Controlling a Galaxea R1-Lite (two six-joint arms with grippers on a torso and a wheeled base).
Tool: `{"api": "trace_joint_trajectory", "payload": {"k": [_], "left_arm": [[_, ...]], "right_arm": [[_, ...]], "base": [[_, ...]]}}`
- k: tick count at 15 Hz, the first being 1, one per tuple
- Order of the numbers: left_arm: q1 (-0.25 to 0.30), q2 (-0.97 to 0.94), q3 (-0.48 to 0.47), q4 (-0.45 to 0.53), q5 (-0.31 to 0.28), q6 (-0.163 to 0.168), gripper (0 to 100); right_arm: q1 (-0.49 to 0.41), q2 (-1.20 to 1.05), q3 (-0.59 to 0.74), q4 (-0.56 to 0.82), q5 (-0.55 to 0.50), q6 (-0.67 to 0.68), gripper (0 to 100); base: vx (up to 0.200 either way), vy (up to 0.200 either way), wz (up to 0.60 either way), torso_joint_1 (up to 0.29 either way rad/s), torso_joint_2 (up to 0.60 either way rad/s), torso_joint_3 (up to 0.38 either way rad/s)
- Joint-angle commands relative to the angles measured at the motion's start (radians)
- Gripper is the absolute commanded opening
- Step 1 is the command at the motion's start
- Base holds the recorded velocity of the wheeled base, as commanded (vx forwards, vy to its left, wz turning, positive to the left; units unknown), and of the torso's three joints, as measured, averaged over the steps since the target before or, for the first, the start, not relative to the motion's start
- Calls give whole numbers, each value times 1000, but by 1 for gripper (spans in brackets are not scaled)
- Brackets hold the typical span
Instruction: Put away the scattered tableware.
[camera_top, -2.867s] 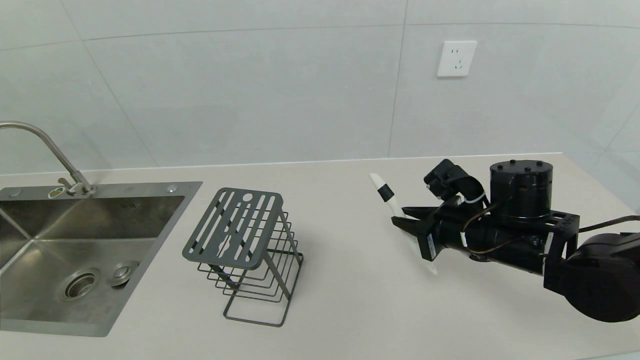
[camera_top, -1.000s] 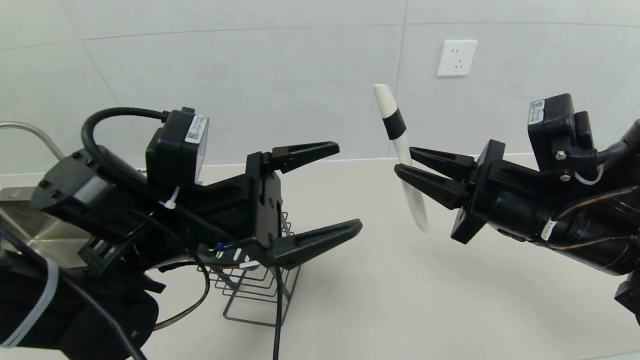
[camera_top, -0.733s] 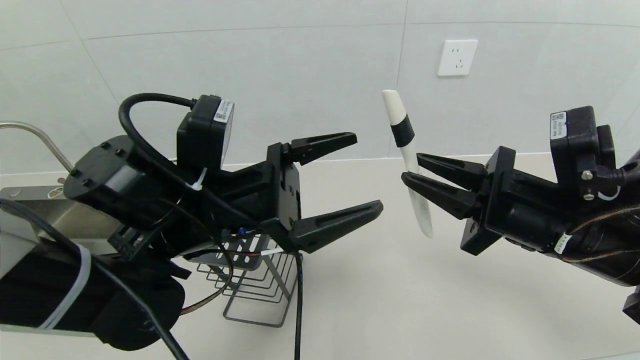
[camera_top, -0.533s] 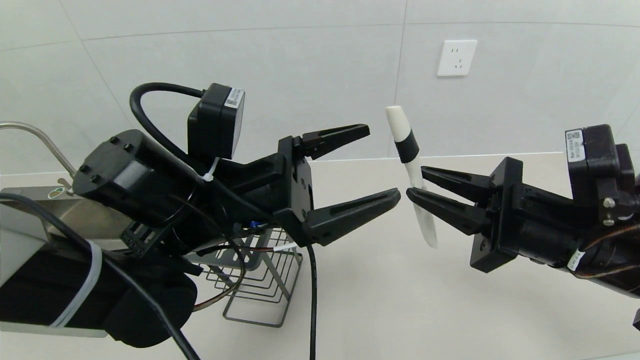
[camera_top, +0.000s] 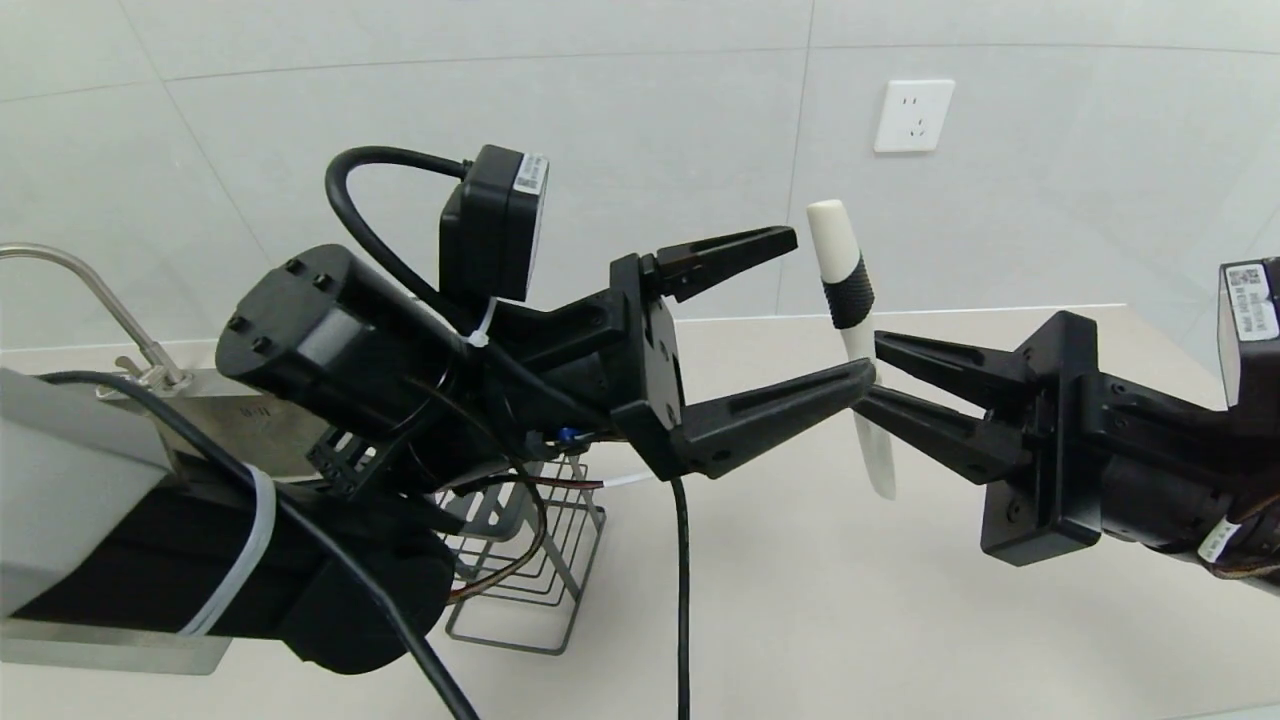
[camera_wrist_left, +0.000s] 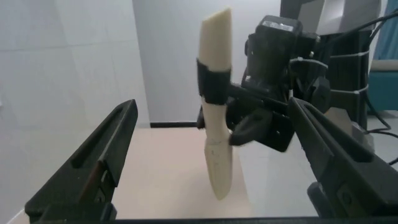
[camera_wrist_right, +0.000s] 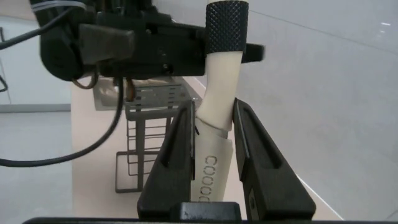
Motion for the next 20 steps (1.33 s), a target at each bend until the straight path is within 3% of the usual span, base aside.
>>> {"api": "trace_joint_trajectory", "payload": {"k": [1, 5, 11, 12, 17, 18, 20], "left_arm": [[-9, 28, -23, 0, 13, 0, 100], [-36, 20, -29, 0, 22, -37, 100], [-63, 17, -45, 0, 19, -44, 100], [-63, 16, -43, 0, 19, -44, 0], [-64, 10, -43, 0, 19, -44, 0], [-64, 7, -43, 0, 19, -44, 0], [-64, 5, -43, 0, 24, -44, 0]], "right_arm": [[5, 0, 2, 0, 10, -3, 0], [28, 18, -6, -3, 36, -11, 0], [28, 26, -9, -11, 36, -14, 0], [28, 26, -15, -11, 35, -14, 0], [28, 32, -40, -12, 36, -11, 0], [28, 32, -41, -12, 39, -11, 100], [25, 35, -32, -9, 44, -15, 100]], "base": [[0, 0, 0, 0, 0, 0], [0, 0, 0, 0, 0, 0], [0, 0, 0, 0, 0, 0], [0, 0, 0, 0, 0, 0], [0, 0, 0, 0, 0, 0], [0, 0, 0, 0, 0, 0], [0, 0, 0, 0, 0, 0]]}}
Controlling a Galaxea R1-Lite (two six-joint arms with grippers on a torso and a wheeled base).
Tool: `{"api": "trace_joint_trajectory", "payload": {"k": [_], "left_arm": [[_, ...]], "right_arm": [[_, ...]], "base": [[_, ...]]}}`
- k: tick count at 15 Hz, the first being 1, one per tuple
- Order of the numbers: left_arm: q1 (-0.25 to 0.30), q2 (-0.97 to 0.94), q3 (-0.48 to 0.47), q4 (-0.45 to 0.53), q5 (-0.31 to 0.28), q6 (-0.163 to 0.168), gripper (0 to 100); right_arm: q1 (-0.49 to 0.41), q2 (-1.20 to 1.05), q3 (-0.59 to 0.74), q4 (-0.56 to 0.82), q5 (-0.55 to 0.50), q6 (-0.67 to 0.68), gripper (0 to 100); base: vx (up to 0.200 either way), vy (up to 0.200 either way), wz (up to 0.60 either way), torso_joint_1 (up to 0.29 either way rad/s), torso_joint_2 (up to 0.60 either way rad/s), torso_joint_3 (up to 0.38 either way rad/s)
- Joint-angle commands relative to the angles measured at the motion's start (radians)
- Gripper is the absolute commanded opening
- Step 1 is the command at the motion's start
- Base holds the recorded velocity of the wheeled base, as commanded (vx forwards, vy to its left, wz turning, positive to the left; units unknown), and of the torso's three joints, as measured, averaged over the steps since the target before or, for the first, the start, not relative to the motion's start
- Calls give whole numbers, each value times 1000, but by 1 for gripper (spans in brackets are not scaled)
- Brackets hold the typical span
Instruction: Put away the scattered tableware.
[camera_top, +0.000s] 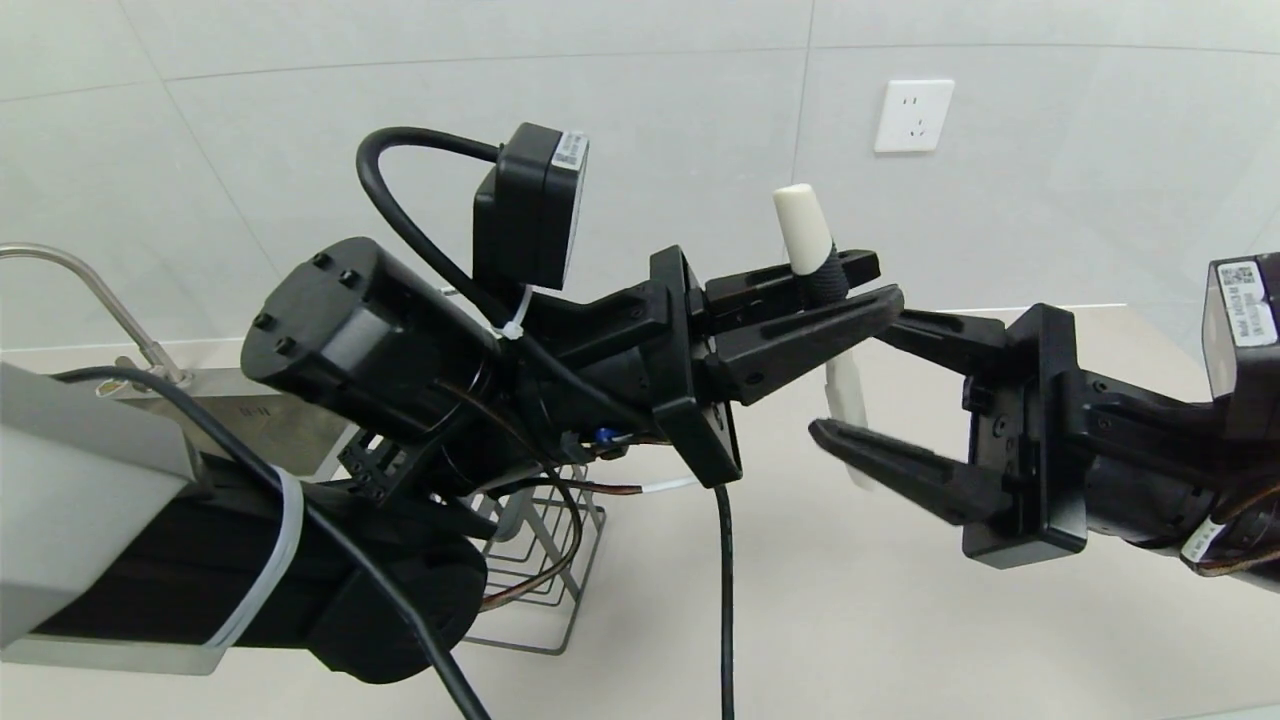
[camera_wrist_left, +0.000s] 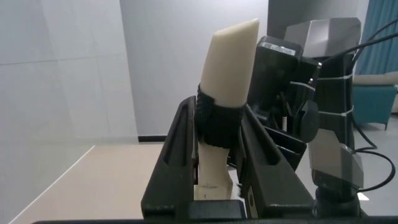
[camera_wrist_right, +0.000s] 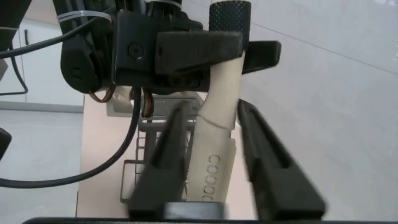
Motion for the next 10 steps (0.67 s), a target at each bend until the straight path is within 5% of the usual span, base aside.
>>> {"api": "trace_joint_trajectory", "payload": {"k": [1, 4, 7, 8, 9, 10], "left_arm": [[1, -8, 0, -1, 16, 3, 0], [55, -8, 9, -1, 134, 9, 0], [127, -31, 23, 34, 136, 42, 0], [149, -54, 57, 109, 136, 116, 0], [149, -71, 78, 137, 136, 147, 0], [147, -100, 124, 183, 136, 182, 0]], "right_arm": [[-3, 4, 36, -1, -3, -6, 100], [-56, -68, 102, -1, -5, -12, 100], [-161, -172, 206, 4, -6, -7, 100], [-247, -254, 293, 10, -9, -7, 100], [-296, -294, 332, 13, -25, -7, 0], [-408, -378, 416, 42, -63, 2, 0]], "base": [[0, 0, 0, 0, 0, 0], [0, 0, 0, 0, 0, 0], [0, 0, 0, 0, 0, 0], [0, 0, 0, 0, 0, 0], [0, 0, 0, 0, 0, 0], [0, 0, 0, 0, 0, 0]]}}
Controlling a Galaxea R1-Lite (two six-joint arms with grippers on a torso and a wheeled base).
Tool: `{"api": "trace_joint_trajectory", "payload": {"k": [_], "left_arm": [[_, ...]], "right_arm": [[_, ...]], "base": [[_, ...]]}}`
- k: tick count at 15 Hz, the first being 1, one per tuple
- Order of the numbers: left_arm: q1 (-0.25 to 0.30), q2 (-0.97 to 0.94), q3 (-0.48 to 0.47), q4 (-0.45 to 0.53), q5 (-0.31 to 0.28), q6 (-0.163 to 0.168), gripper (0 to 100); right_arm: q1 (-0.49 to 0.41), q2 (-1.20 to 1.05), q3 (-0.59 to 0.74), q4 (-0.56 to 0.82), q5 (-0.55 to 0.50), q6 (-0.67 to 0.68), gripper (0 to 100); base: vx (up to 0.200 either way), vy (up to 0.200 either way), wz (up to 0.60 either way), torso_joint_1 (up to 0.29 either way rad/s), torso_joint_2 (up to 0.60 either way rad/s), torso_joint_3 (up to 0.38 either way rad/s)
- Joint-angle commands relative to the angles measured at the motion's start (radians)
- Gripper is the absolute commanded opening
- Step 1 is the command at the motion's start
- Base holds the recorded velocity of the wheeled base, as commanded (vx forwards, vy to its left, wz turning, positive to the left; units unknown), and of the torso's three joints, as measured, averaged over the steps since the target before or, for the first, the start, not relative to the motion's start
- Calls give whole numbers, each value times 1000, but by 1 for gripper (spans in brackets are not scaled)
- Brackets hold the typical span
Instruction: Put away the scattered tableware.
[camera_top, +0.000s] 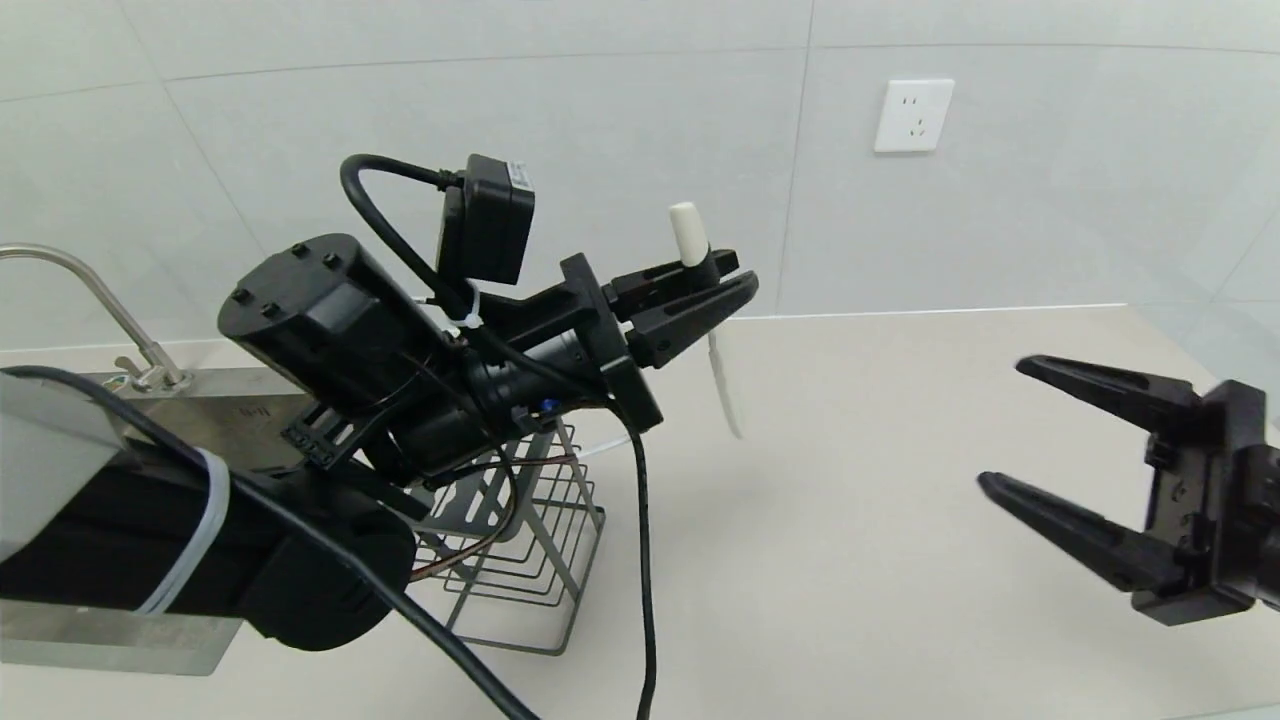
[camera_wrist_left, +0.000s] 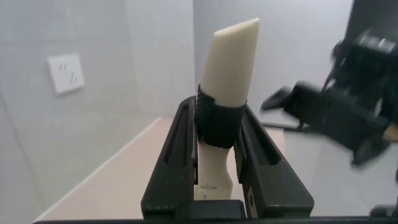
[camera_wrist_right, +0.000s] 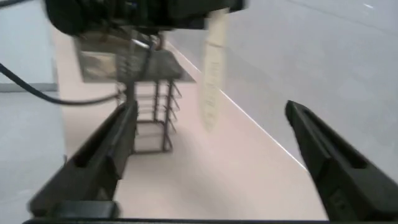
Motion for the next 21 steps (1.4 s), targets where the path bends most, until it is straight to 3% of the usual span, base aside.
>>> {"api": "trace_joint_trajectory", "payload": {"k": [1, 3, 5, 9, 11, 13, 14, 15, 17, 18, 19, 20, 21], "left_arm": [[4, -70, 71, 48, -1, 40, 0], [5, -109, 105, 68, 2, 49, 0], [5, -149, 137, 94, 2, 49, 0], [8, -225, 200, 107, 4, 50, 0], [24, -250, 205, 129, 5, 52, 0], [57, -314, 225, 181, 11, 52, 0], [68, -322, 223, 187, 13, 53, 0], [102, -349, 211, 187, 14, 70, 0], [137, -385, 211, 189, 13, 73, 0], [223, -417, 209, 207, 13, 109, 0], [272, -422, 208, 212, 8, 182, 0], [297, -422, 203, 212, -12, 224, 0], [298, -426, 202, 216, -76, 216, 0]], "right_arm": [[-217, -226, 195, 45, -43, 13, 0], [-335, -410, 253, 100, -52, 11, 0], [-357, -637, 254, 287, -66, 11, 0], [-371, -1311, 256, 1125, -62, 16, 0], [-367, -1311, 256, 1126, -62, 48, 0], [-367, -1311, 256, 1174, -264, 125, 0], [-367, -1311, 256, 1203, -304, 145, 0], [-367, -1311, 256, 1266, -391, 264, 0], [-367, -1311, 256, 1256, -411, 294, 0], [-367, -1311, 256, 1260, -411, 286, 0], [-367, -1311, 256, 1263, -411, 261, 0], [-367, -1311, 256, 1263, -404, 241, 0], [-367, -1311, 256, 1263, -399, 240, 0]], "base": [[0, 0, 0, 0, 0, 0], [0, 0, 0, 0, 0, 0], [0, 0, 0, 0, 0, 0], [0, 0, 0, 0, 0, 0], [0, 0, 0, 0, 0, 0], [0, 0, 0, 0, 0, 0], [0, 0, 0, 0, 0, 0], [0, 0, 0, 0, 0, 0], [0, 0, 0, 0, 0, 0], [0, 0, 0, 0, 0, 0], [0, 0, 0, 0, 0, 0], [0, 0, 0, 0, 0, 0], [0, 0, 0, 0, 0, 0]]}}
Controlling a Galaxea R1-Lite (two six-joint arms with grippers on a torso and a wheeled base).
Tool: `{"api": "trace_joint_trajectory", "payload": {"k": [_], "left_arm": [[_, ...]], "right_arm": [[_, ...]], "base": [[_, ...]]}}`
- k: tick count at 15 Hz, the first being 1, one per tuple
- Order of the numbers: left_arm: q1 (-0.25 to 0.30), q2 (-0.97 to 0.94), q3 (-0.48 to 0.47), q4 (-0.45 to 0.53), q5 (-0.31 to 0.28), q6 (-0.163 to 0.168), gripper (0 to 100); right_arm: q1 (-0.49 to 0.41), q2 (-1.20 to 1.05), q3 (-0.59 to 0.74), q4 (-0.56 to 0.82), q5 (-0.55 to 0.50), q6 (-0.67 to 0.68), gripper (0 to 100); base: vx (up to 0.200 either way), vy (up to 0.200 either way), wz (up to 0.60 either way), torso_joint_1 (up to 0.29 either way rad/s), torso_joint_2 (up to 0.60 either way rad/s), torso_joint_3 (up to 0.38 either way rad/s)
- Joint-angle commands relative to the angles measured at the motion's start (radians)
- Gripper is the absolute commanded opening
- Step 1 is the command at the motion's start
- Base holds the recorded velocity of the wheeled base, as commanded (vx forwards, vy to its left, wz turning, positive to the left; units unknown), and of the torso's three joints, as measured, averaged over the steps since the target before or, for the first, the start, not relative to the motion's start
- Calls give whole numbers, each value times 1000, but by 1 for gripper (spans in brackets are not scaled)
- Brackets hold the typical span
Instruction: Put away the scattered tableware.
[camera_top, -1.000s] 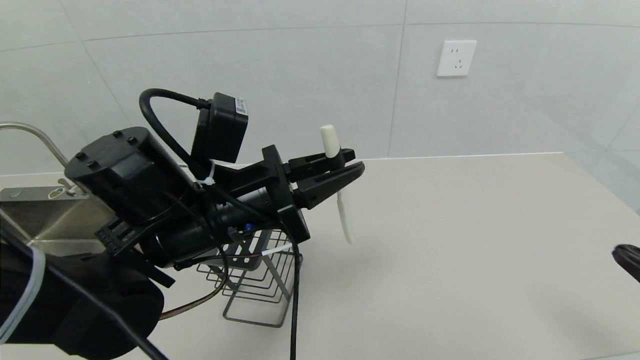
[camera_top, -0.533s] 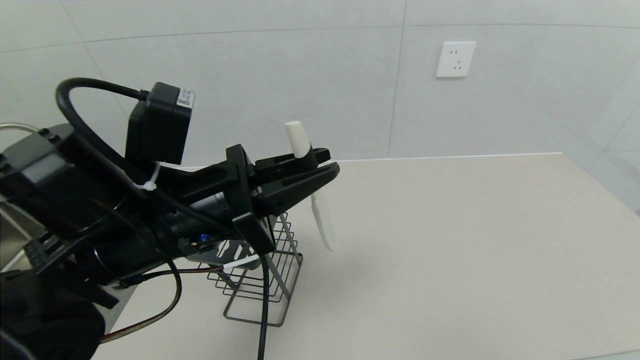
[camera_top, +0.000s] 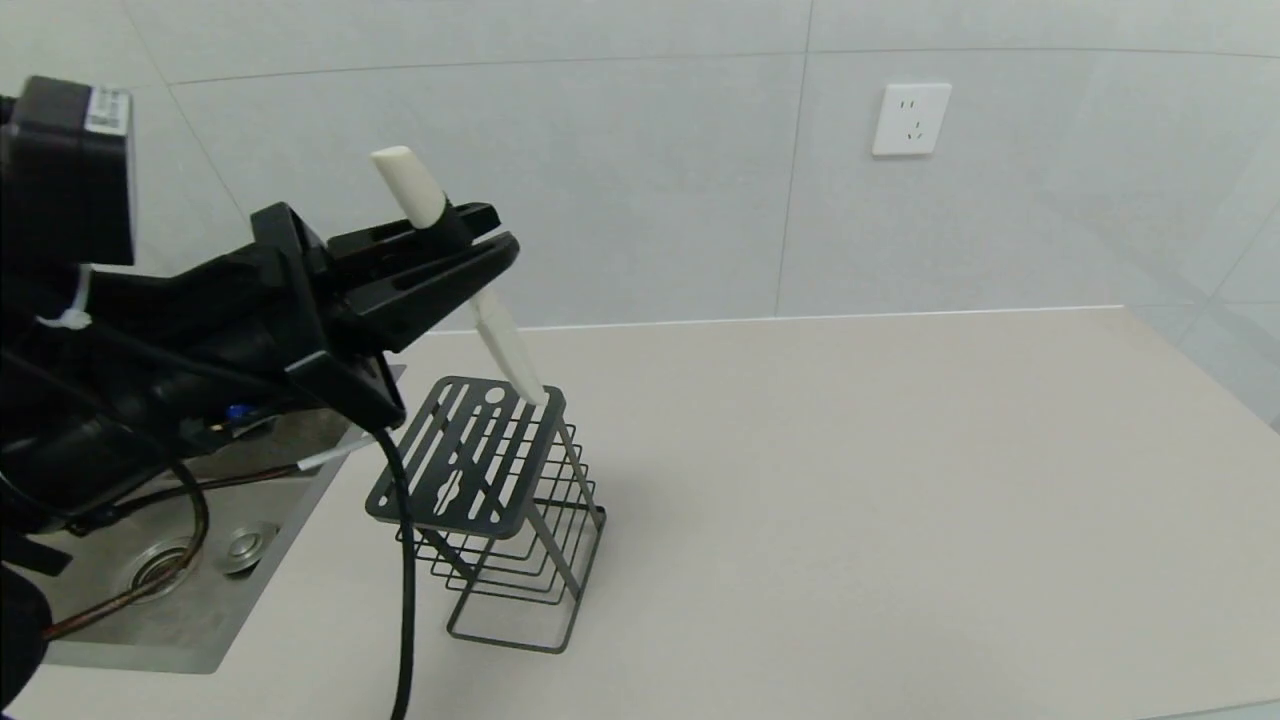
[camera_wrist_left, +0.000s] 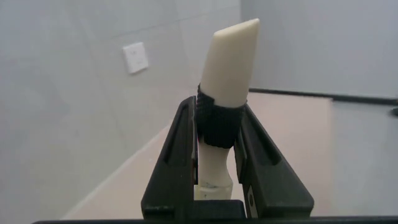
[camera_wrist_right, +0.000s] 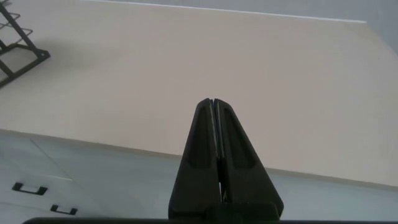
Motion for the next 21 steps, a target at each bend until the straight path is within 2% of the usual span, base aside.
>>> {"api": "trace_joint_trajectory", "payload": {"k": [1, 2, 3, 4, 5, 7, 9, 11, 13, 14, 17, 18, 21], "left_arm": [[54, -30, -12, 7, -53, 12, 0], [82, -24, -37, 8, -57, 16, 0], [83, -27, -40, 10, -80, 11, 0], [92, -31, -38, 8, -138, -1, 0], [128, -31, -40, 7, -209, -15, 0], [229, -2, -61, 4, -362, -29, 0], [252, 35, -55, -41, -511, -38, 0], [249, 75, -61, -93, -539, -55, 0], [227, 115, -72, -159, -539, -83, 0], [206, 144, -75, -232, -537, -123, 0], [166, 179, -65, -374, -531, -244, 0], [166, 188, -57, -374, -517, -254, 0], [167, 193, -48, -374, -473, -250, 0]], "right_arm": [[0, -2, 0, -1, 2, -1, 0], [0, -2, 0, -1, 2, -1, 0], [0, -2, 0, -1, 2, -1, 0], [0, -2, 0, -1, 2, -1, 0], [0, -2, 0, -1, 2, -1, 0], [0, -2, 0, -2, 3, -1, 0], [0, -2, 0, -2, 3, -1, 0], [0, -2, 0, -2, 5, -1, 0], [0, -2, 0, -2, 5, -1, 0], [0, -2, 0, -2, 5, -1, 0], [0, -2, 0, -2, 5, -1, 0], [0, -2, 0, -2, 5, -1, 0], [0, -2, 0, -2, 6, -1, 0]], "base": [[0, 0, 0, 0, 0, 0], [0, 0, 0, 0, 0, 0], [0, 0, 0, 0, 0, 0], [0, 0, 0, 0, 0, 0], [0, 0, 0, 0, 0, 0], [0, 0, 0, 0, 0, 0], [0, 0, 0, 0, 0, 0], [0, 0, 0, 0, 0, 0], [0, 0, 0, 0, 0, 0], [0, 0, 0, 0, 0, 0], [0, 0, 0, 0, 0, 0], [0, 0, 0, 0, 0, 0], [0, 0, 0, 0, 0, 0]]}}
